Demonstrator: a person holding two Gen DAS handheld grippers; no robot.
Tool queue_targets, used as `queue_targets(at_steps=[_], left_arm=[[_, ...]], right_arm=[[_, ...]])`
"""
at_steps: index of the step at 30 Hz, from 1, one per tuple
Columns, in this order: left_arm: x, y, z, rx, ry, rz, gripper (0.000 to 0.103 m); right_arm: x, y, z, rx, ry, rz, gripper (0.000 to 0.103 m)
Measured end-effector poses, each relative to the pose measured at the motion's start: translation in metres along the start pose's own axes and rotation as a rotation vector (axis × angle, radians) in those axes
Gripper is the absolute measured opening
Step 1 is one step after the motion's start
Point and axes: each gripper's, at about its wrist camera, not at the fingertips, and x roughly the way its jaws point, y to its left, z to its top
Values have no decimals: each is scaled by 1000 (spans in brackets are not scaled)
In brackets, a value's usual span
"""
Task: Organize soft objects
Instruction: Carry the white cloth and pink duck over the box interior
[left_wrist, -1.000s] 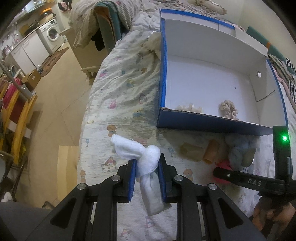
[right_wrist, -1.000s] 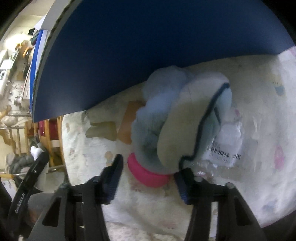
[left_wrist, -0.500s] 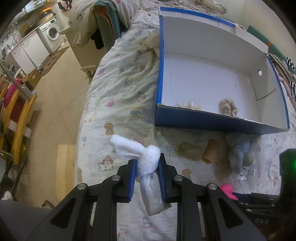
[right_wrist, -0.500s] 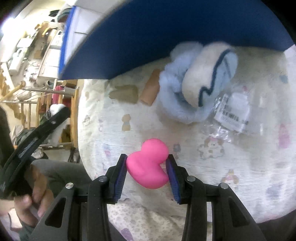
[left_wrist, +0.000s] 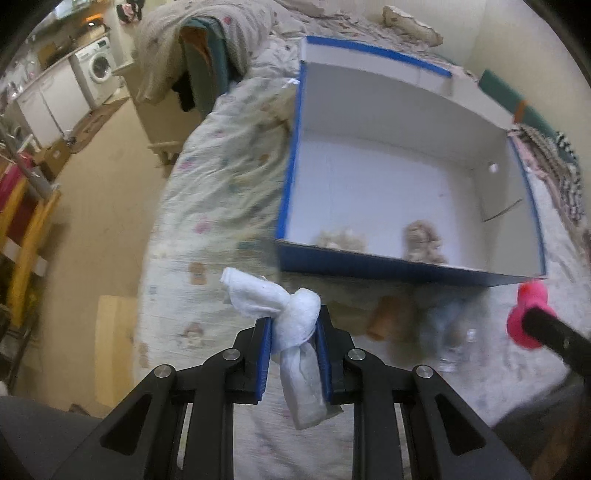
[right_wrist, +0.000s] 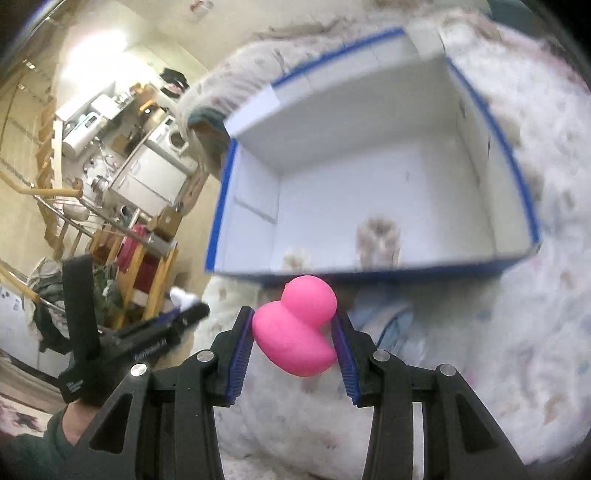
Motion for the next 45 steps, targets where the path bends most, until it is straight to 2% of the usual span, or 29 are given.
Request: queue_targets(at_steps=[2,7,14,19,25,30,35,45], left_arm=[[-6,-4,4,-3,-4,-36,20],[-22,-13,16,19,-57,-17,20],[-40,-24,51,51,-119,-13,20],[-32,-34,77,73,-116,-18,20],[-21,-52,101,121,-142,-20,20],[1,-72,118,158,-140,-11,20],[30,-86,123,200,-166,-2,20],[76,-79,120,172,-101,-3,20]], right_arm=[[-13,-1,10,-4,-35,-16,45],[-24,2,24,-5,-91,-18,45],[-25,0,45,-61,-114,-52,45],[-23,-6,64,-116,-137,-96,45],[-11,-17,83,-118,-154,-158,45],[2,-18,96,-158,-175,-229,45],[27,-22,105,-199,-142,-294,45],[71,-27,104,-212,-13,-357,44]])
